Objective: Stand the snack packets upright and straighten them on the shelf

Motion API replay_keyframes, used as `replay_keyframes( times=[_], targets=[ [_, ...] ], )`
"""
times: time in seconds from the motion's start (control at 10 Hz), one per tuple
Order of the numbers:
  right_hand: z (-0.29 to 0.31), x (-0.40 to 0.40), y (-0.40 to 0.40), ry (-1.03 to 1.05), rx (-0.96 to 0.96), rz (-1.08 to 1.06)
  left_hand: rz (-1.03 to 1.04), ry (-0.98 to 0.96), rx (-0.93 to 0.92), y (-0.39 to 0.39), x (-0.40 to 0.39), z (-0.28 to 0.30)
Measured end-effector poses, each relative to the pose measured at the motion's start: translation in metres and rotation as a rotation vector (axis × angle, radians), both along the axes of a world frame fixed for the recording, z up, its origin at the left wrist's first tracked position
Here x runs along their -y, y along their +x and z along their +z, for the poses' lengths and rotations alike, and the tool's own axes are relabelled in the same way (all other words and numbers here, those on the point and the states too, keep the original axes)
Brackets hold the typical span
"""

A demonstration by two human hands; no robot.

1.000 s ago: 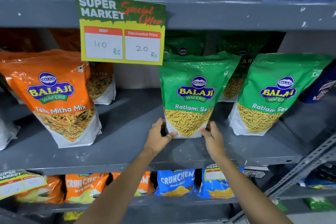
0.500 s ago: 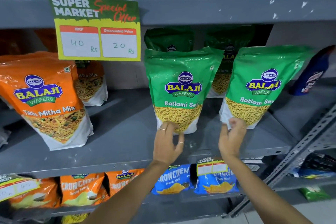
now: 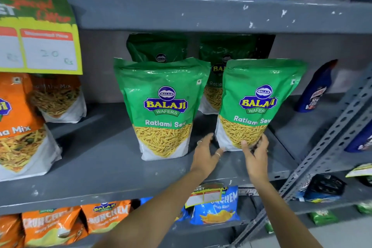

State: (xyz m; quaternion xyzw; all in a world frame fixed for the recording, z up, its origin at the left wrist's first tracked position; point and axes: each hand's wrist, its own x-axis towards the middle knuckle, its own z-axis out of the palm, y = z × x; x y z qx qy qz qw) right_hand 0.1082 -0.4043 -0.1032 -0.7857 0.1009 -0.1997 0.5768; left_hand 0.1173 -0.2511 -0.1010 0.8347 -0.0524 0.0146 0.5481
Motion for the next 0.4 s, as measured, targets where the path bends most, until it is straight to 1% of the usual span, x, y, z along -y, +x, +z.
replay_keyframes(
  times=[0.1,0.2,0.4],
  targets=[
    [-0.0019,0.0014,0.0012,0.005,-0.001,0.019,-0.021,0.023,-0.016,0.0081,0.0083,-0.0008],
    [-0.0046,0.0046,0.0076,-0.002,-0.036,0.029,0.039,0.062,-0.005,0.0150,0.0150,-0.0040],
    [-0.0009,0.0026,0.0062,-0.061,-0.060,0.008,0.047,0.045,0.012,0.0143,0.0160,-0.0063]
  ],
)
